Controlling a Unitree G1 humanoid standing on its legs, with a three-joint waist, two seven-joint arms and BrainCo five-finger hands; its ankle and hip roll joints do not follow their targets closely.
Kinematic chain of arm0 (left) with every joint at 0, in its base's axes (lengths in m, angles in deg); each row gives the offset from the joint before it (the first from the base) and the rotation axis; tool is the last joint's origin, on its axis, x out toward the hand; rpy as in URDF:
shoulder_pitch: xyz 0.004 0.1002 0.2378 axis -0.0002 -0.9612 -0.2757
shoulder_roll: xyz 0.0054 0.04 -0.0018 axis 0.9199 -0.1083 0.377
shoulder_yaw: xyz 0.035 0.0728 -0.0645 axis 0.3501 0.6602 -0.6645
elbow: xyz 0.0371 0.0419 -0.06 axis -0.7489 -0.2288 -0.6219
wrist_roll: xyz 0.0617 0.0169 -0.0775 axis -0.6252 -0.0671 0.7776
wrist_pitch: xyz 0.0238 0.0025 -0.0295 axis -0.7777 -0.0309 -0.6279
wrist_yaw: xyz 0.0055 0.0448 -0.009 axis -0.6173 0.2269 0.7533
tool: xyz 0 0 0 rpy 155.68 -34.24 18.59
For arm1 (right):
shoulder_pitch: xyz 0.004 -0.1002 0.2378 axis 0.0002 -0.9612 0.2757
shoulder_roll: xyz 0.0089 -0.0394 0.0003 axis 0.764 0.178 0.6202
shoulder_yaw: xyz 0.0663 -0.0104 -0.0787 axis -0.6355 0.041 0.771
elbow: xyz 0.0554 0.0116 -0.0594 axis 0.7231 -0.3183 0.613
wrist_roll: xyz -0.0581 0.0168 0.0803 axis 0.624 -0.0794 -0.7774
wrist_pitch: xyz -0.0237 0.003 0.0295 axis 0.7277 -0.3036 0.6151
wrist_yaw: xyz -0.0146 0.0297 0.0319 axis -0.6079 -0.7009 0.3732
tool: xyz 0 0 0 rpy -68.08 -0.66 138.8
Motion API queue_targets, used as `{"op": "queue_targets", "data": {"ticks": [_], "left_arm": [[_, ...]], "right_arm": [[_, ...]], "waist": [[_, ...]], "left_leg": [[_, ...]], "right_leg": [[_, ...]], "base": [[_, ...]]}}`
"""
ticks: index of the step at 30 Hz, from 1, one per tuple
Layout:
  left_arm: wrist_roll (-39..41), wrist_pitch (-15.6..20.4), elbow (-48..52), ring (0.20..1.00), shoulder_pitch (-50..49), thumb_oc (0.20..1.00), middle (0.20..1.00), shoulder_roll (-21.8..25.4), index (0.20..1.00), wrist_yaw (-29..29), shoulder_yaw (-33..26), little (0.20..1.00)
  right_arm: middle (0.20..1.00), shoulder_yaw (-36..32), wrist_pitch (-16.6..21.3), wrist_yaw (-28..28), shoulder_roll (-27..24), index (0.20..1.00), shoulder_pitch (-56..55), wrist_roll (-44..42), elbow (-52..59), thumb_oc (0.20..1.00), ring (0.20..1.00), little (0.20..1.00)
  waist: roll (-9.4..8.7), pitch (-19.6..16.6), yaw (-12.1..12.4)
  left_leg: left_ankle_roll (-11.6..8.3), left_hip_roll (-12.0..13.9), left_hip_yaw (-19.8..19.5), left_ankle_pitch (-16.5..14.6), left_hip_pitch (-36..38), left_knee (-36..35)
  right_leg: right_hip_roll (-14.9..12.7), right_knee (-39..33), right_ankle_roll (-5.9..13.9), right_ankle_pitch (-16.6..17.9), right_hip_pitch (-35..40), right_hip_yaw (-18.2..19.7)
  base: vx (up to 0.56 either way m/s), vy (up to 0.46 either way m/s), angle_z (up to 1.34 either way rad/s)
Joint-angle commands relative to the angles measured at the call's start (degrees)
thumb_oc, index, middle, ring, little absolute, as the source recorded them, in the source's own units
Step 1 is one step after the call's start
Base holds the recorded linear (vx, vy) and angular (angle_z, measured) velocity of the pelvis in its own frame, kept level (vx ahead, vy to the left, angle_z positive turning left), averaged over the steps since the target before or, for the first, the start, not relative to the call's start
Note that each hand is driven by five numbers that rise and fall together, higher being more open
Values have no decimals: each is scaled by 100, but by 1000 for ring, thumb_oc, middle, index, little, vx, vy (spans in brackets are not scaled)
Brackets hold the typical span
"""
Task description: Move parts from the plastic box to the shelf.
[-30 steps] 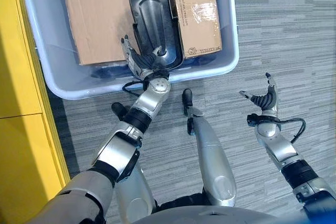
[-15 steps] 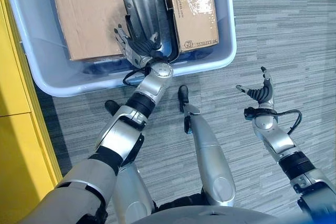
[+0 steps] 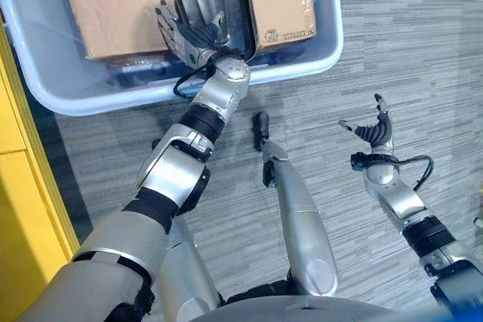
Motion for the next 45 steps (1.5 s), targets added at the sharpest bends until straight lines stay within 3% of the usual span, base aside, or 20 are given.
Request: {"op": "queue_targets", "data": {"ticks": [1,5,8,12,13,26,27,28,29,37,45], "left_arm": [[833,-454,-1102,1000,-986,1000,1000,289,1000,1135,-372,1000],[993,-643,-1208,1000,-1045,1000,1000,293,1000,1249,-378,1000],[1279,-587,-1285,1000,-1114,1000,1000,250,1000,1513,-413,1000],[1164,-689,-1395,1000,-1125,1000,1000,234,1000,1677,-385,1000],[1015,-880,-1409,1000,-1122,1000,1000,271,1000,1739,-321,1000],[1114,-1155,-1650,1000,-969,1000,1000,467,1000,1954,-326,1000],[1159,-1187,-1670,567,-947,567,567,483,567,2025,-331,567],[1163,-1213,-1683,275,-929,275,275,490,275,2053,-331,275],[1267,-1343,-1749,200,-876,200,200,521,200,2080,-350,200],[2305,-1502,-2115,200,-707,200,200,640,200,1848,-619,200],[2380,-1607,-2426,200,-666,200,200,683,200,1580,-816,200]], "right_arm": [[1000,-189,57,-126,-151,1000,159,-15,217,1000,1000,1000],[1000,-209,14,-91,-160,1000,148,-1,218,1000,1000,1000],[1000,-209,14,-94,-174,1000,134,2,223,1000,1000,1000],[1000,-230,-38,-50,-214,1000,161,-18,239,1000,1000,1000],[1000,-235,-57,-34,-245,1000,176,-4,258,1000,1000,1000],[1000,-253,-155,23,-356,1000,239,14,217,1000,1000,1000],[1000,-255,-155,30,-364,1000,256,26,213,1000,1000,1000],[1000,-257,-159,36,-367,1000,264,33,213,1000,1000,1000],[1000,-279,-203,71,-403,1000,276,23,231,1000,1000,1000],[1000,-301,-225,73,-456,1000,266,-16,230,1000,1000,1000],[1000,-264,-144,-19,-398,1000,235,-39,210,1000,1000,1000]], "waist": [[-173,237,-211],[-165,237,-209],[-153,237,-206],[-149,237,-216],[-140,237,-224],[-136,237,-247],[-141,237,-251],[-144,237,-254],[-168,237,-263],[-271,237,-291],[-378,237,-258]], "left_leg": [[-423,224,-199,-61,95,450],[-419,224,-204,-64,74,472],[-411,217,-215,-66,50,485],[-403,209,-222,-70,34,496],[-398,211,-217,-70,21,500],[-414,250,-209,-81,47,549],[-413,253,-220,-92,33,572],[-412,255,-226,-98,25,583],[-411,264,-254,-123,-1,637],[-414,329,-361,-221,-181,857],[-427,350,-481,-252,-315,957]], "right_leg": [[186,-46,178,397,31,-252],[183,-26,178,397,7,-250],[176,-13,170,397,-18,-252],[167,-5,164,405,-45,-252],[171,11,161,408,-73,-236],[187,26,121,380,-44,-218],[194,44,118,375,-55,-217],[197,51,116,373,-61,-217],[207,84,108,358,-75,-220],[248,203,89,314,-205,-249],[260,234,100,333,-268,-311]], "base": [[19,4,-12],[9,3,-5],[0,0,0],[0,0,0],[0,0,0],[11,1,0],[35,-5,-1],[45,-9,-1],[45,-12,-1],[35,-14,-3],[13,-38,0]]}}
